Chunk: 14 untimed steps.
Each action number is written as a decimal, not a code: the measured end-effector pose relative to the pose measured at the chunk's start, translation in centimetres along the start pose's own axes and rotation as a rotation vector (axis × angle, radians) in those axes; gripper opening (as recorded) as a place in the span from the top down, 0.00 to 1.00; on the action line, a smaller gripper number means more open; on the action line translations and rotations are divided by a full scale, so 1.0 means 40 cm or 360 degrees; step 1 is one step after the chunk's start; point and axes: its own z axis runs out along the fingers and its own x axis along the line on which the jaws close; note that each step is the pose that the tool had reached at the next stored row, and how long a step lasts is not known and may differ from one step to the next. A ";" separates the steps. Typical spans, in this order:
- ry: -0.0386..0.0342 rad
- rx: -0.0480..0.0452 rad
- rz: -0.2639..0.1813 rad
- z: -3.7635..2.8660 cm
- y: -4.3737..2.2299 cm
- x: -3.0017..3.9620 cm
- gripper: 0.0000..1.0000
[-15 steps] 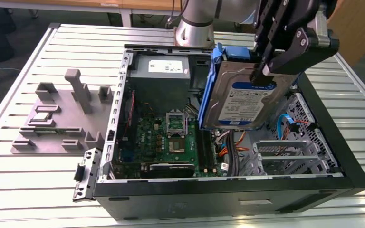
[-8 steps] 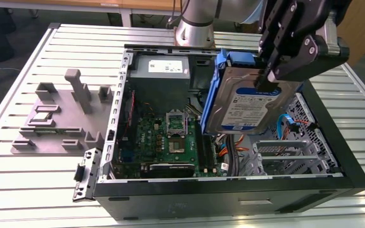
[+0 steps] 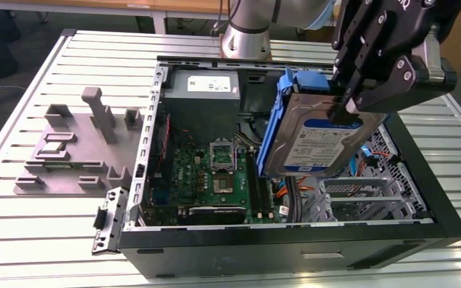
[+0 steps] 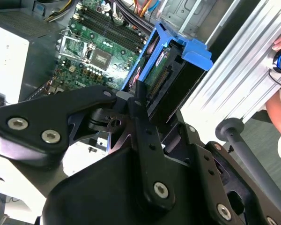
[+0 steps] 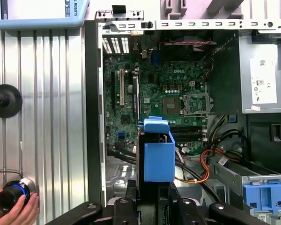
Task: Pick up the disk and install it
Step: 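Pick up the disk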
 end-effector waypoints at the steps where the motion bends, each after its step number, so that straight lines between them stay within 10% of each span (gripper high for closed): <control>1: 0.0000 0.0000 0.0000 0.000 -0.001 0.003 0.65; 14: 0.0000 0.0000 0.0003 0.001 -0.041 0.019 0.65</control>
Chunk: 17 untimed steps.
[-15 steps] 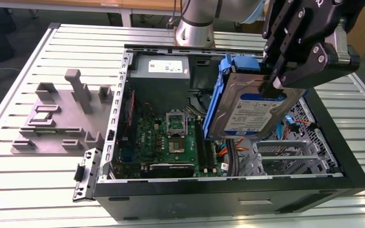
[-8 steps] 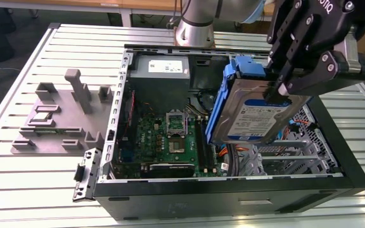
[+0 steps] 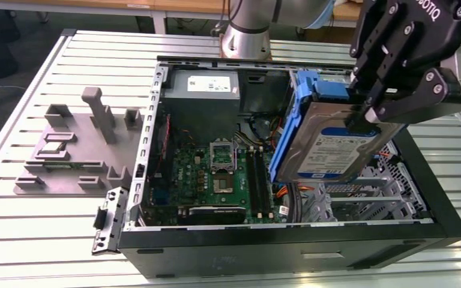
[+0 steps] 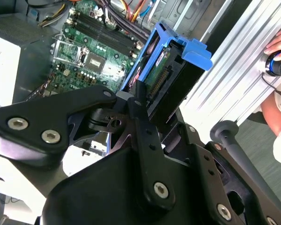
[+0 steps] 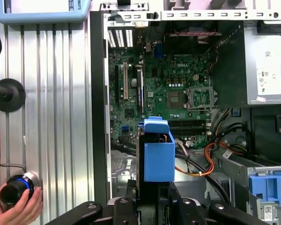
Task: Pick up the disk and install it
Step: 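Pick up the disk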
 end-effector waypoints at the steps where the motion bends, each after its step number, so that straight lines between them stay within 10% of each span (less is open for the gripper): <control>1: 0.0000 0.0000 0.0000 0.000 -0.005 0.000 0.65; 17: 0.0000 0.0000 0.0000 0.001 -0.102 -0.005 0.65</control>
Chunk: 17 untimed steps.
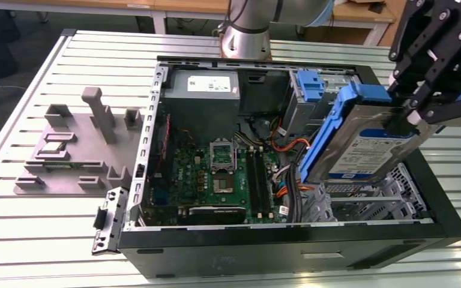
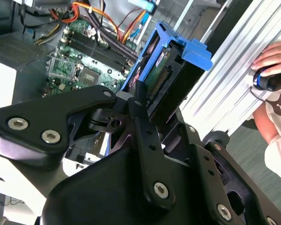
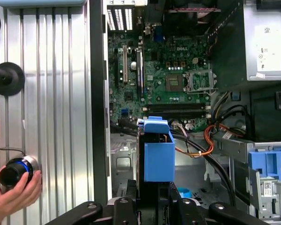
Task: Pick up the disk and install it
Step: 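Pick up the disk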
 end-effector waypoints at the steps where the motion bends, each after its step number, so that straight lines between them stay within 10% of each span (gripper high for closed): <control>1: 0.0000 0.0000 0.0000 0.000 -0.007 0.000 0.65; 7: 0.0000 0.0000 0.0000 0.000 -0.044 -0.002 0.65; 17: 0.0000 0.0000 0.0000 0.000 -0.056 -0.003 0.65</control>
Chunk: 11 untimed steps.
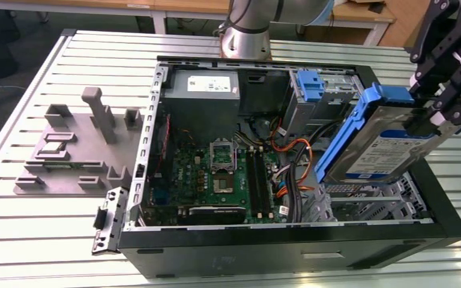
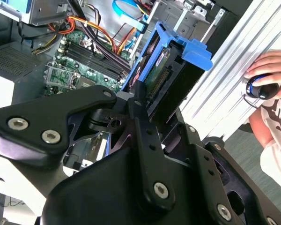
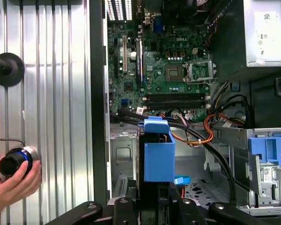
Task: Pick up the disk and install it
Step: 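Pick up the disk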
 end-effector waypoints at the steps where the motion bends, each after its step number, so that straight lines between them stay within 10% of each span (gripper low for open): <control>1: 0.0000 0.0000 0.0000 0.000 -0.004 0.000 0.65; 11: 0.0000 0.0000 0.0000 0.002 -0.007 -0.001 0.65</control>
